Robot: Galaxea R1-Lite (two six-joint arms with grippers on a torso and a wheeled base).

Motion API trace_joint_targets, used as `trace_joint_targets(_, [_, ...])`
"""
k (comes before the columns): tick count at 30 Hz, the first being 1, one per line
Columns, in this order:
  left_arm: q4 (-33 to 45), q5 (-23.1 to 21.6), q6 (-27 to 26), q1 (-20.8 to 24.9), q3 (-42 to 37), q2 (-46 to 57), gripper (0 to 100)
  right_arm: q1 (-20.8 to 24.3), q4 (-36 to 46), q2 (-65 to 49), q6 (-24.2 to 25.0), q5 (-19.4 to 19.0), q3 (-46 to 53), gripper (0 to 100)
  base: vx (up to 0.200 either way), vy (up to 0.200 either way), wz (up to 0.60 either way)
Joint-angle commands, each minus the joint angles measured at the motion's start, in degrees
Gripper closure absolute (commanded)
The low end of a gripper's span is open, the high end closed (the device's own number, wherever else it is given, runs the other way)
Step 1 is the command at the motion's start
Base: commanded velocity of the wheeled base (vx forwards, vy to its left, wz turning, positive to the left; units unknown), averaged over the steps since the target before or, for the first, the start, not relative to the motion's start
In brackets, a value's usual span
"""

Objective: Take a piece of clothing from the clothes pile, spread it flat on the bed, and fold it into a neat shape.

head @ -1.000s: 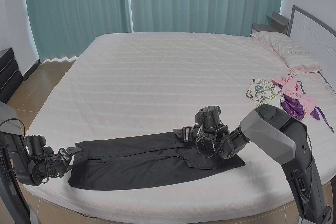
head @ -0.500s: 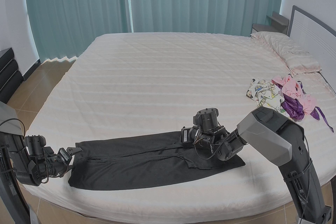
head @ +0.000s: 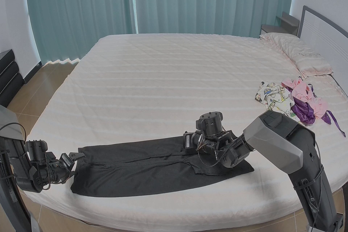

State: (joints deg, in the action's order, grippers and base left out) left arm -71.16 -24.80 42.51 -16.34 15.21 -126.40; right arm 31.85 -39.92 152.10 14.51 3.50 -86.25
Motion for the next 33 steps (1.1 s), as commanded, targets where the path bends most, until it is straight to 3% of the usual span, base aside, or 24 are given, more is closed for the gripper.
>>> trace_joint_targets(1, [0.0, 0.1, 0.0, 0.1, 0.1, -0.2, 0, -0.2, -0.7, -0.1, 0.4, 0.0, -0.1, 0, 0.0, 0.0, 0.0])
trace_joint_targets(5, [0.1, 0.0, -0.1, 0.1, 0.1, -0.2, 0, -0.2, -0.7, -1.5, 1.9, 0.0, 0.2, 0, 0.0, 0.0, 0.0])
trace_joint_targets(10, [0.1, 0.0, -0.1, 0.1, 0.1, -0.2, 0, -0.2, -0.4, -5.9, 7.6, 0.6, 2.7, 0, 0.0, 0.0, 0.0])
trace_joint_targets(15, [0.1, 0.0, -0.1, 0.1, 0.1, -0.2, 0, -0.9, -0.5, -14.4, 14.7, 0.7, 14.4, 0, -0.2, 0.0, 0.0])
trace_joint_targets(18, [0.1, 0.0, -0.1, 0.1, 0.1, -0.2, 0, -1.2, -0.7, -19.5, 21.8, 0.5, 25.5, 0, -0.2, 0.0, 0.0])
trace_joint_targets(23, [0.1, 0.0, -0.1, 0.1, 0.1, -0.2, 0, -1.6, -2.7, -21.9, 30.3, -0.1, 35.1, 0, -0.16, 0.0, 0.0])
trace_joint_targets(28, [0.1, 0.1, -0.1, 0.1, 0.2, -0.2, 0, -2.9, -8.9, -21.4, 33.2, -0.2, 38.8, 0, 0.0, 0.0, 0.0])
trace_joint_targets(33, [0.0, 0.2, -0.1, 0.1, 0.2, -0.2, 0, -3.2, -9.6, -20.5, 36.6, -0.2, 38.1, 0, 0.0, 0.0, 0.0])
